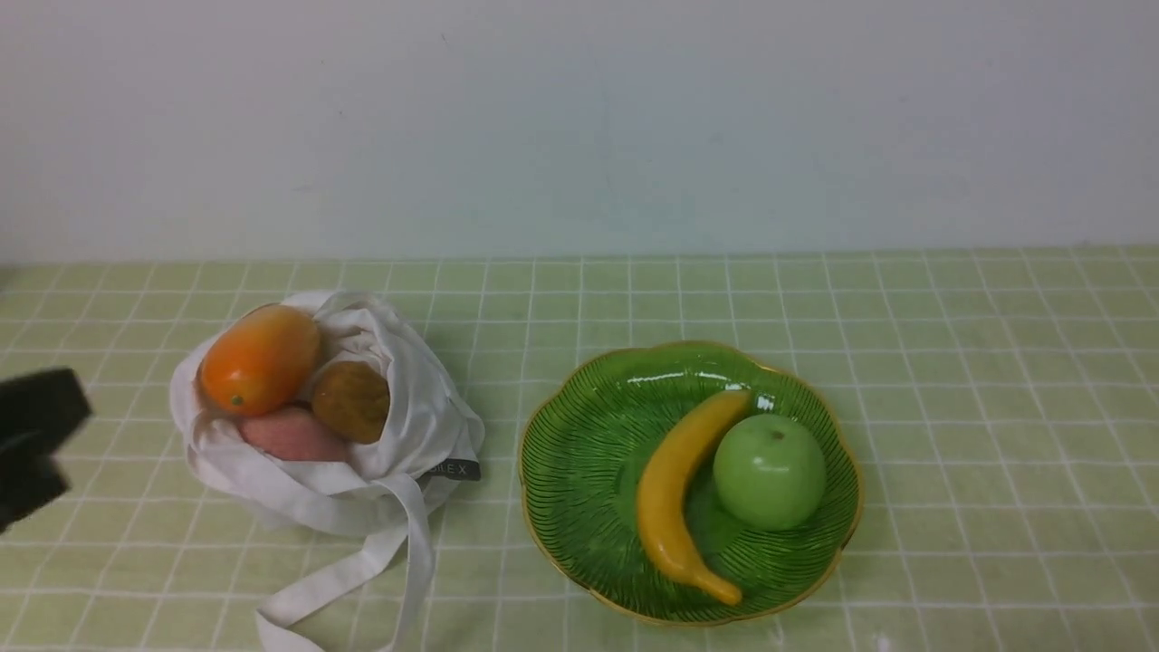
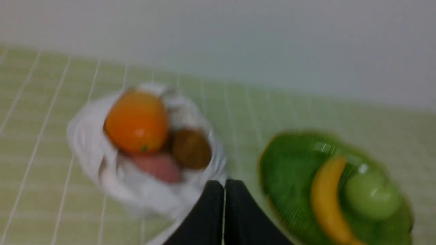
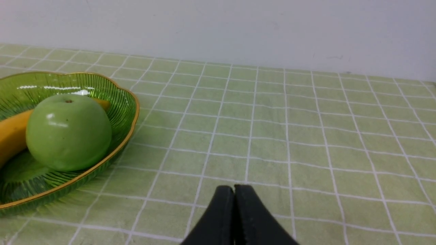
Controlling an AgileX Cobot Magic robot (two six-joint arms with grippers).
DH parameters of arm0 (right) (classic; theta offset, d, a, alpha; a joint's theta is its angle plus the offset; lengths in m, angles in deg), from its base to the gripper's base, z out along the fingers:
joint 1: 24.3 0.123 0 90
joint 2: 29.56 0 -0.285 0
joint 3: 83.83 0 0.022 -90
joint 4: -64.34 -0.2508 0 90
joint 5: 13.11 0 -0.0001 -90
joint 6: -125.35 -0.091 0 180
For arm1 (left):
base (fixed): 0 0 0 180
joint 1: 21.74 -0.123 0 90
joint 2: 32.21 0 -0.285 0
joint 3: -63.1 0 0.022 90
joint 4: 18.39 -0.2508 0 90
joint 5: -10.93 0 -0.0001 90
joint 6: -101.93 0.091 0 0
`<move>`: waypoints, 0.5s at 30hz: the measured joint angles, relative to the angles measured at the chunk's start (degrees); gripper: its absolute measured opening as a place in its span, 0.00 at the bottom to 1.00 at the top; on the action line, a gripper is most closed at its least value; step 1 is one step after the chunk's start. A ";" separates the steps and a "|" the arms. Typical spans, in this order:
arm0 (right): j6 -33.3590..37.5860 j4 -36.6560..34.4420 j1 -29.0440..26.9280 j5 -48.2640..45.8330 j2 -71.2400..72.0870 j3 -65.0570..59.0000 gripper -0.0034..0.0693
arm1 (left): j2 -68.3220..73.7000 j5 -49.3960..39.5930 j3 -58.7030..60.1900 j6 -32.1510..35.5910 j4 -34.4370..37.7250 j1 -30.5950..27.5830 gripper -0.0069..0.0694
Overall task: Take the fruit out of the bag on the green coffee tablecloth and place them on the plate.
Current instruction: 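Reach into the cloth bag and grasp the fruit inside with the left gripper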
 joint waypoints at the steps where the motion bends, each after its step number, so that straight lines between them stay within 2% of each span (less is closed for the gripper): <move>1: 0.00 0.00 0.00 0.00 0.00 0.00 0.03 | 0.94 -1.15 -0.95 0.00 -0.73 0.00 0.08; 2: 0.00 0.00 0.00 0.00 0.00 0.00 0.03 | 9.10 -4.48 -4.60 0.00 -3.23 0.00 0.08; 6: 0.00 0.00 0.00 0.00 0.00 0.00 0.03 | 21.88 -8.02 -12.72 1.05 -6.98 0.00 0.08; 15: 0.26 0.00 0.00 0.00 0.00 0.00 0.03 | 40.12 -10.60 -25.14 2.49 -8.35 0.00 0.08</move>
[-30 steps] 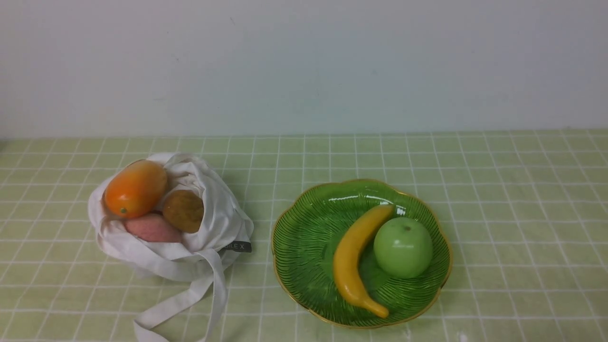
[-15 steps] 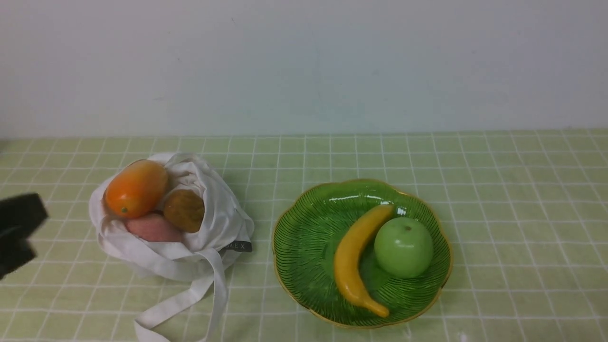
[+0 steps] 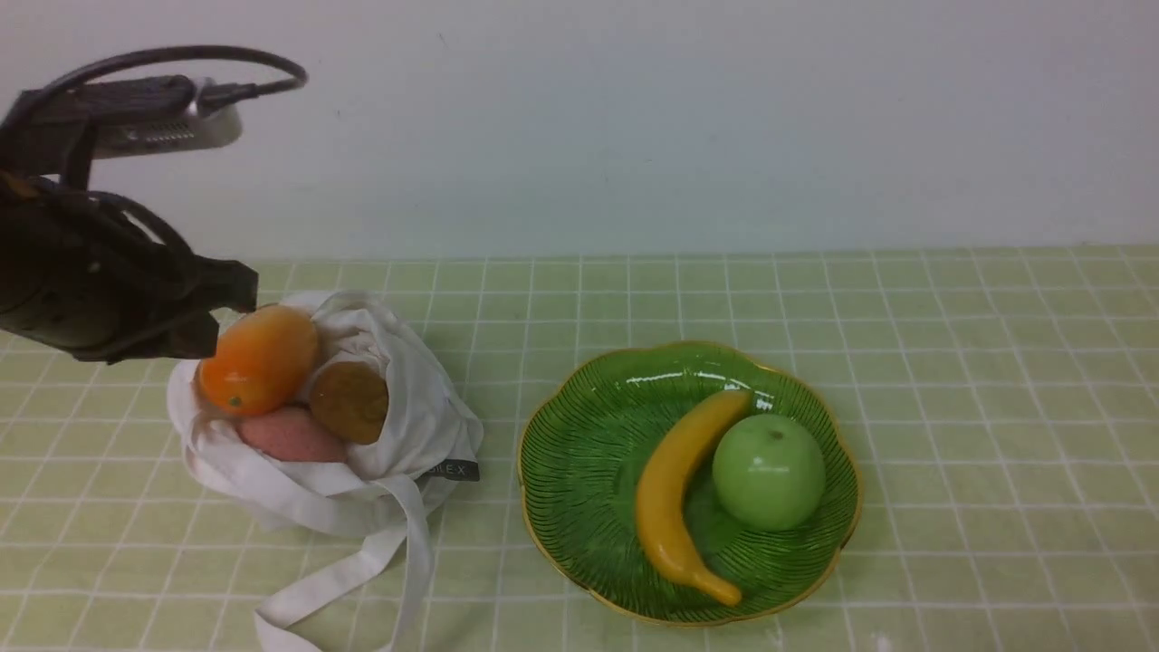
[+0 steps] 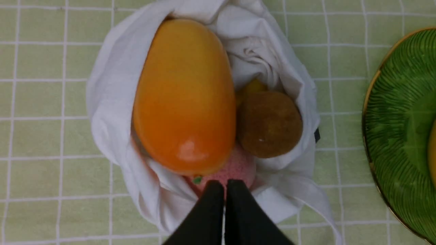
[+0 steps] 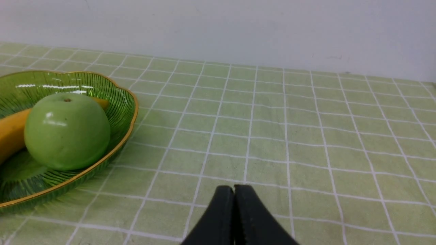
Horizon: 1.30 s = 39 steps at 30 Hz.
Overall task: Take the fruit out of the bag on the green coffee tablecloth and place them on the plate.
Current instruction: 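Reach into the cloth bag and grasp the fruit inside with the left gripper, then carry the mango from the white cloth bag to the fruit plate with the left gripper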
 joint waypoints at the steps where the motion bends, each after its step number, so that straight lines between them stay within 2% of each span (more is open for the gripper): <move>1: 0.00 0.00 0.00 0.00 0.00 0.00 0.03 | 1.58 -0.25 -1.03 0.09 -0.07 0.00 0.09; 4: 0.00 0.00 0.00 0.00 0.00 0.00 0.03 | 5.00 -0.30 -3.78 0.13 -0.25 0.00 0.17; 6: 0.00 0.00 0.00 0.00 0.00 0.00 0.03 | 6.08 0.91 -5.00 0.69 -0.41 0.00 0.29; 9: 0.00 0.00 0.00 0.00 0.00 0.00 0.03 | 7.52 4.53 -5.49 3.94 -2.37 0.00 0.52; 14: 0.00 0.00 0.00 0.00 0.00 0.00 0.03 | 11.47 7.10 -5.55 5.32 -4.04 0.00 0.83; 17: 0.00 0.00 0.00 0.00 0.00 0.00 0.03 | 13.61 7.05 -5.55 5.61 -4.04 0.00 0.94; 20: 0.00 0.00 0.00 0.00 0.00 0.00 0.03 | 15.50 7.05 -5.55 5.68 -4.04 0.00 0.98; 25: 0.00 0.00 0.00 0.00 0.00 0.00 0.03 | 17.08 7.05 -5.55 5.70 -4.04 0.00 0.95; 29: 0.00 0.00 0.00 0.00 0.00 0.00 0.03 | 17.53 6.75 -5.55 5.70 -4.04 0.00 0.84; 34: 0.00 0.00 0.00 0.00 0.00 0.00 0.03 | 17.36 5.93 -6.71 4.91 -4.04 0.00 0.83; 35: 0.00 0.00 0.00 0.00 0.00 0.00 0.03 | 17.05 5.22 -7.21 4.85 -3.89 0.00 0.80; 38: 0.00 0.00 0.00 0.00 0.00 0.00 0.03 | 15.24 3.51 -8.82 5.06 -2.70 0.00 0.45; 39: 0.00 0.00 0.00 0.00 0.00 0.00 0.03 | 14.24 2.71 -9.49 5.36 -1.79 0.00 0.27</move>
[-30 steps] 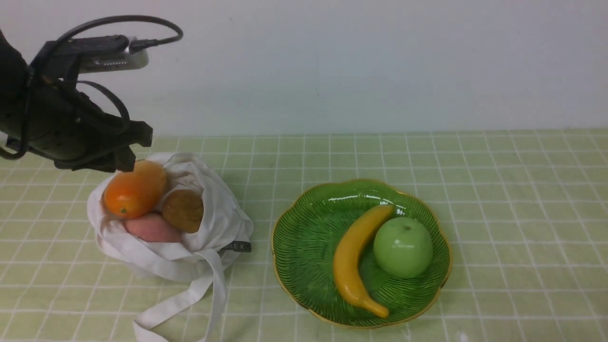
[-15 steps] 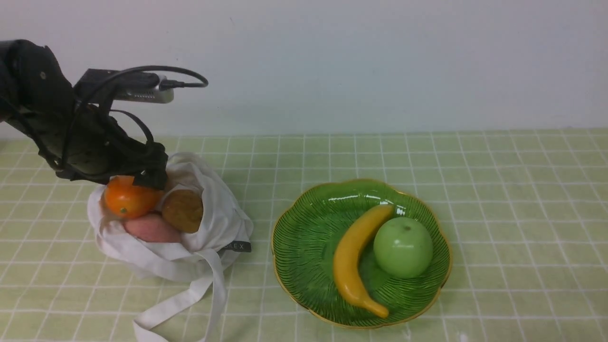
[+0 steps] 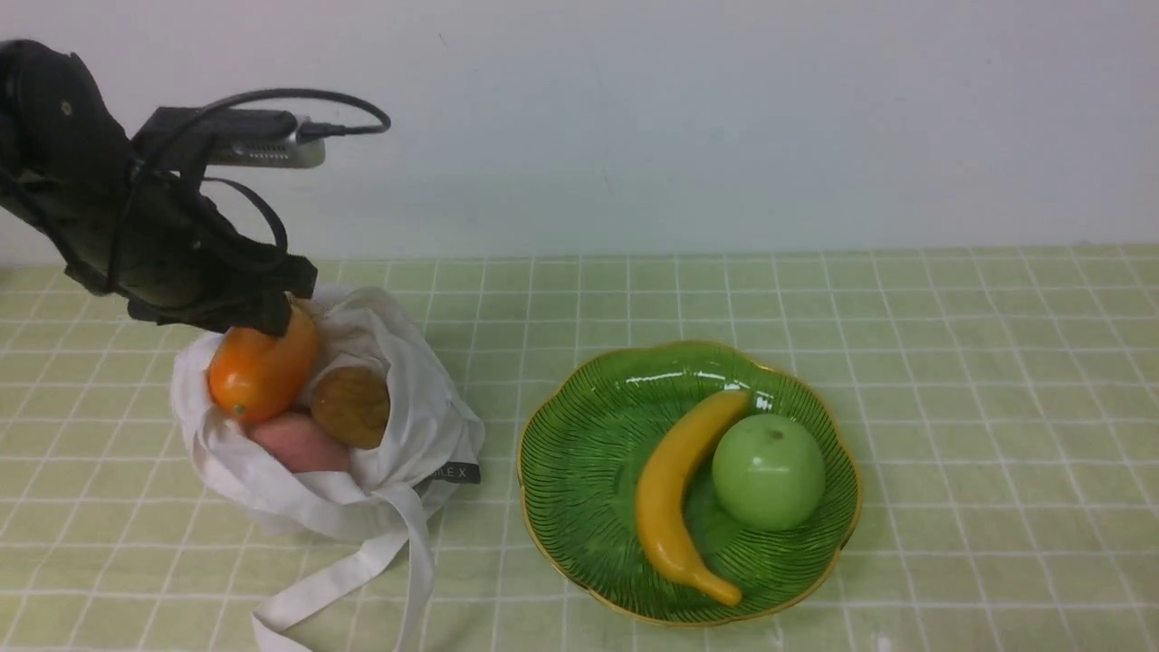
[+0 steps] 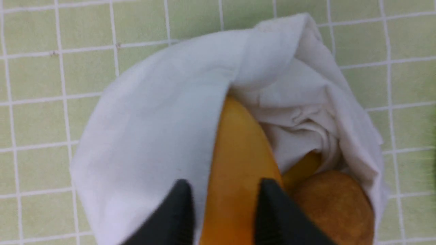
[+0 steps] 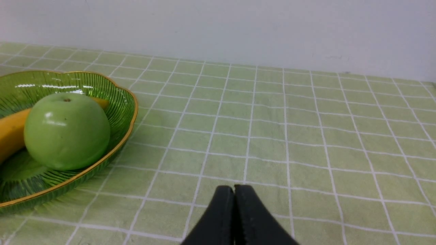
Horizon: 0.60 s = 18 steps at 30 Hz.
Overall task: Take the fruit out of the bag on the green coffee tablecloth and place them on the plate.
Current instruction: 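Carry the mango from the white cloth bag to the fruit plate with the left gripper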
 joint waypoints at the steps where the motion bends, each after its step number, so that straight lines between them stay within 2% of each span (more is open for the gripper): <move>1: 0.00 0.00 0.00 0.00 0.00 0.00 0.03 | -0.53 -0.59 -0.37 0.32 0.74 0.00 0.19; 4: 0.00 0.00 0.00 0.00 0.00 0.00 0.03 | -2.67 -1.42 -0.54 1.10 3.07 0.00 0.10; 12: 0.00 0.00 0.00 0.00 0.00 0.00 0.03 | -3.48 -2.40 -0.54 2.20 4.29 0.00 0.08; 14: 0.00 0.00 0.00 0.00 0.00 0.00 0.03 | -3.13 -3.93 -0.54 2.26 4.29 0.00 0.10; 17: 0.00 0.00 0.00 0.00 0.00 0.00 0.03 | -1.13 -5.18 -0.54 2.28 4.29 0.00 0.21; 18: 0.00 0.00 0.00 0.00 0.00 0.00 0.03 | -0.85 -5.18 -0.54 2.28 4.29 0.00 0.22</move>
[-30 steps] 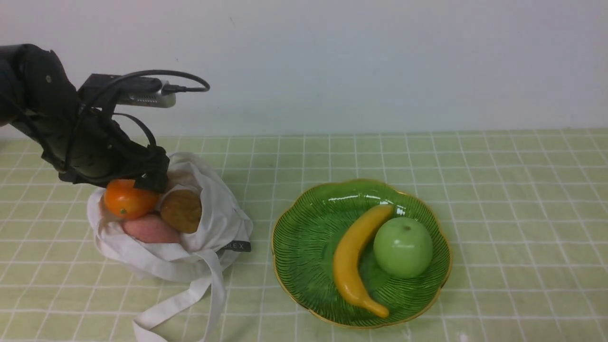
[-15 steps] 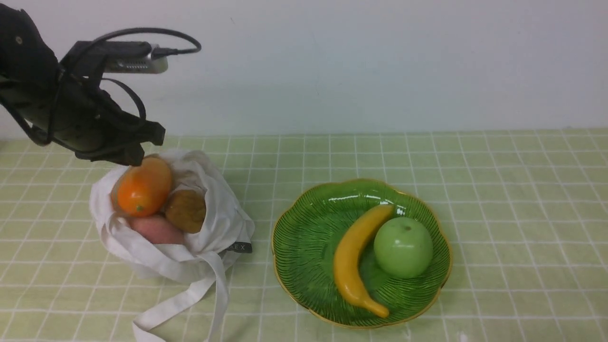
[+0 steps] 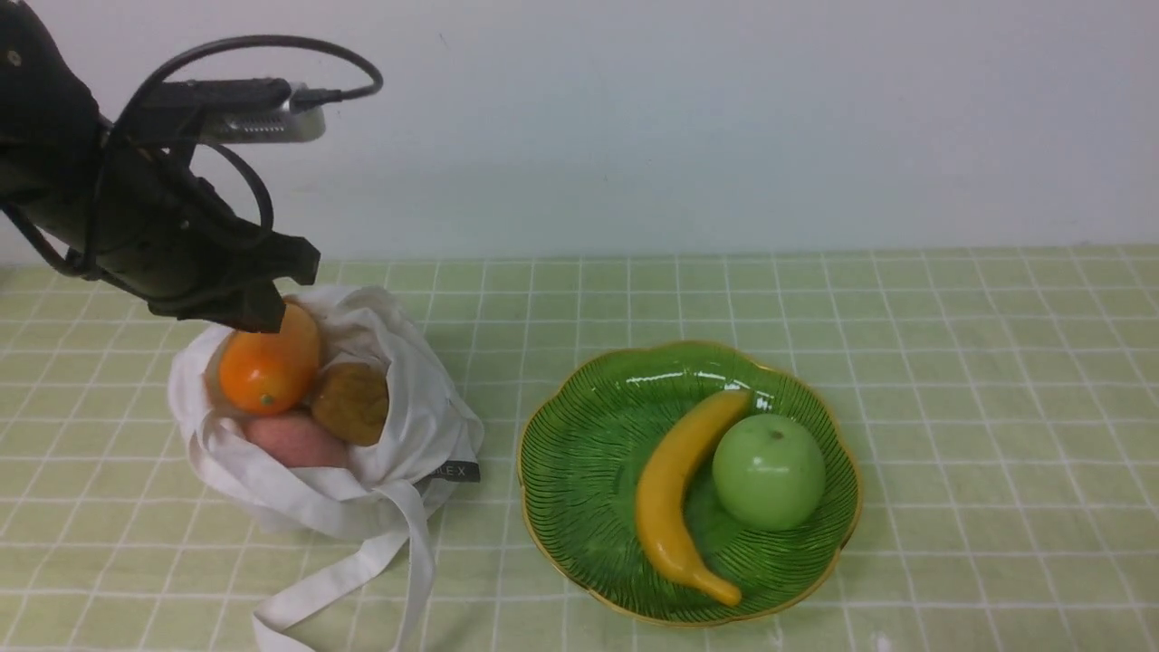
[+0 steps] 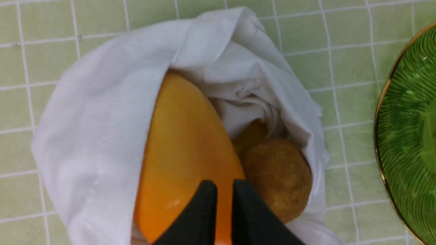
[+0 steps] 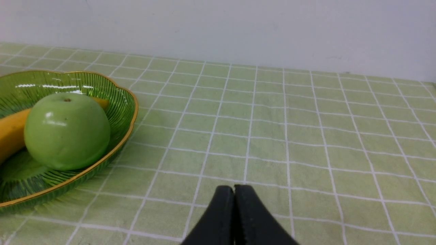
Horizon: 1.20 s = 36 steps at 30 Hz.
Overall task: Take the fruit out of the bag on the green coffee tablecloth and place them on the plate.
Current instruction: 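Carry the mango from the white cloth bag to the fruit plate with the left gripper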
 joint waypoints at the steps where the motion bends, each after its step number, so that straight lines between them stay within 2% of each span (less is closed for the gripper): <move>1: 0.00 0.00 0.00 0.00 0.00 0.00 0.03 | 0.81 0.06 0.00 0.00 -0.21 0.00 0.30; 3: -0.06 0.00 0.00 0.00 0.00 0.00 0.03 | 1.40 0.33 0.00 0.00 -0.96 0.00 0.39; 4: -0.06 0.00 0.00 0.00 0.00 0.00 0.03 | 1.56 0.32 0.00 0.00 -1.75 0.00 0.48; 6: -0.06 0.00 0.00 0.00 0.00 0.00 0.03 | 1.76 0.32 0.00 0.00 -2.53 0.00 0.53; 9: -0.06 0.00 0.00 0.00 0.00 0.00 0.03 | 3.01 0.36 0.00 -0.16 -4.25 0.00 0.71; 13: -0.06 0.00 0.00 0.00 0.00 0.00 0.03 | 4.62 0.58 -0.12 -0.16 -3.51 0.00 0.77; 28: -0.11 0.00 0.00 0.00 0.00 0.00 0.03 | 6.93 6.51 -0.67 -0.58 -5.52 0.00 0.77; 32: -0.11 0.00 0.00 0.00 0.00 0.00 0.03 | 7.49 6.40 -0.98 -0.58 -5.32 0.00 0.72; 36: -0.11 0.00 0.00 0.00 0.00 0.00 0.03 | 7.55 5.88 -1.04 -0.58 -5.22 0.00 0.72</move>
